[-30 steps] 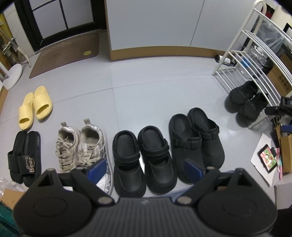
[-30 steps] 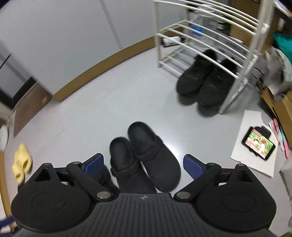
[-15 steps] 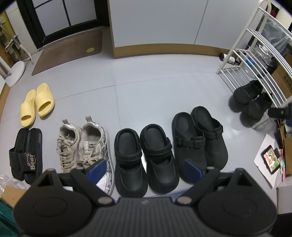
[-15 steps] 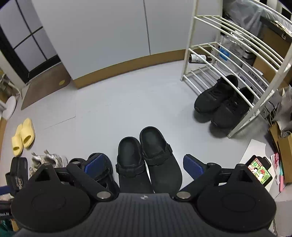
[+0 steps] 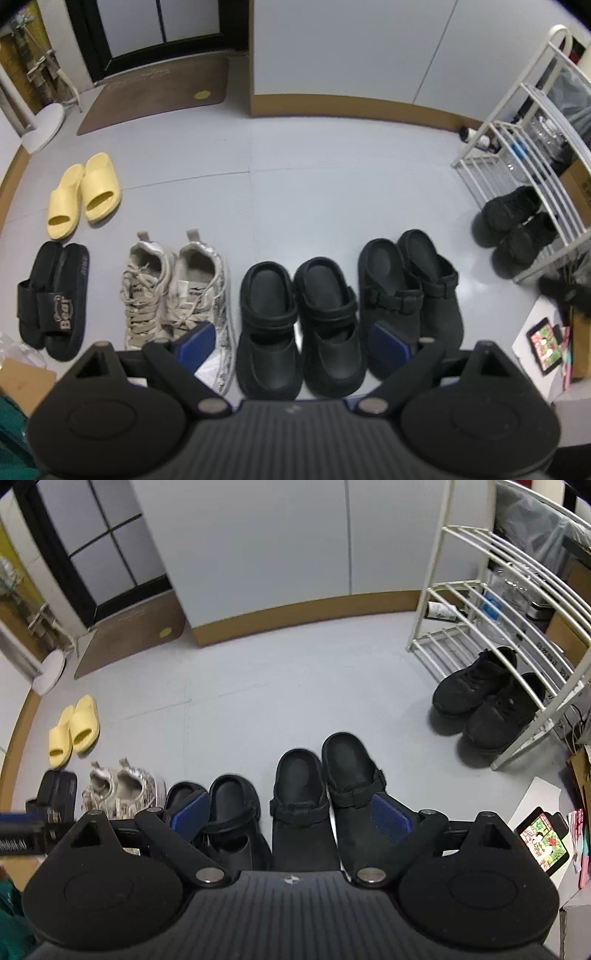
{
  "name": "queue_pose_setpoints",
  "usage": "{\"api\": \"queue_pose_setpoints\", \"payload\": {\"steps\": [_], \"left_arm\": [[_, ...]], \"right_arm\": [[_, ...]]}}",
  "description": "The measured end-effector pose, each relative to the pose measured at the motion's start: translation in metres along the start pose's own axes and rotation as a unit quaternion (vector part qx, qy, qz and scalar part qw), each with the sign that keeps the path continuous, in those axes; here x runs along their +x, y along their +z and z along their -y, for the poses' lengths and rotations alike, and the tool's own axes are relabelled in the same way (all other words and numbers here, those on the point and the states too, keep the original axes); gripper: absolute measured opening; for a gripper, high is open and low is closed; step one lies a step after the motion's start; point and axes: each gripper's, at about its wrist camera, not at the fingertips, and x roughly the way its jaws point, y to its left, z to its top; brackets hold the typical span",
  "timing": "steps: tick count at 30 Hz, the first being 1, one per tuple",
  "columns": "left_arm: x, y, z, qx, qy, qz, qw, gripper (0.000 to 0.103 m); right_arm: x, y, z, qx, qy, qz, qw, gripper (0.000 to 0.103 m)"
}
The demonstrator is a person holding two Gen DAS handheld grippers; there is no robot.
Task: Organize scattered shoes
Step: 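Move the right tool back over the pair of black clogs in the row, then lower the open right tool onto the heels of the black clogs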
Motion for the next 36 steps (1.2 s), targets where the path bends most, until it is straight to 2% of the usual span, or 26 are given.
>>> {"api": "queue_pose_setpoints", "payload": {"steps": [7, 15, 22, 24, 27, 32, 34, 36], "left_arm": [[0.007, -0.006, -0.007, 0.015, 0.004, -0.016, 0.9998, 0.094], [0.011, -0.005, -0.020, 0.032, 0.024, -0.019, 0.9990, 0.094], [0.014, 0.001, -0.030, 0.029, 0.031, -0.019, 0.9989, 0.094], [0.016, 0.004, -0.033, 0.031, 0.033, -0.019, 0.9988, 0.094], [0.024, 0.012, -0.037, 0.036, 0.039, -0.024, 0.9983, 0.094], [0.039, 0.016, -0.046, 0.029, 0.049, -0.040, 0.9976, 0.095], [0.045, 0.017, -0.050, 0.025, 0.053, -0.047, 0.9972, 0.095], [0.051, 0.017, -0.053, 0.022, 0.057, -0.054, 0.9967, 0.095]], "right_arm": [[0.030, -0.032, -0.018, -0.017, 0.030, -0.023, 0.999, 0.097], [0.059, -0.055, -0.040, -0.031, 0.061, -0.040, 0.997, 0.097], [0.079, -0.065, -0.057, -0.051, 0.062, -0.043, 0.996, 0.096], [0.085, -0.069, -0.059, -0.055, 0.069, -0.041, 0.995, 0.095], [0.099, -0.079, -0.061, -0.054, 0.087, -0.037, 0.994, 0.085], [0.115, -0.095, -0.073, -0.069, 0.105, 0.002, 0.992, 0.084], [0.124, -0.097, -0.079, -0.072, 0.114, 0.006, 0.991, 0.082], [0.138, -0.095, -0.087, -0.069, 0.126, 0.000, 0.990, 0.077]]}}
